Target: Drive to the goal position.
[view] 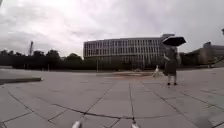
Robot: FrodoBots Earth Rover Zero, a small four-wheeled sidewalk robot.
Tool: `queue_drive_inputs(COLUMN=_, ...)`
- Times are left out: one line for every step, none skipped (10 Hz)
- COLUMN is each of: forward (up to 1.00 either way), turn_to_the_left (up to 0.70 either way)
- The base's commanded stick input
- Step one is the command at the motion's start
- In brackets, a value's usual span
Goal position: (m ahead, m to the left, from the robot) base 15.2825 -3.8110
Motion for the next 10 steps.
queue_drive_inputs(forward=-0.38, turn_to_the_left=0.0)
queue_drive_inputs(forward=-0.26, turn_to_the_left=0.0)
queue_drive_inputs(forward=0.0, turn_to_the_left=0.0)
queue_drive_inputs(forward=0.0, turn_to_the_left=0.0)
queue_drive_inputs(forward=0.0, turn_to_the_left=0.0)
queue_drive_inputs(forward=0.25, turn_to_the_left=0.0)
queue_drive_inputs(forward=0.7, turn_to_the_left=0.0)
queue_drive_inputs(forward=0.7, turn_to_the_left=0.0)
queue_drive_inputs(forward=0.7, turn_to_the_left=0.0)
queue_drive_inputs(forward=0.7, turn_to_the_left=0.0)
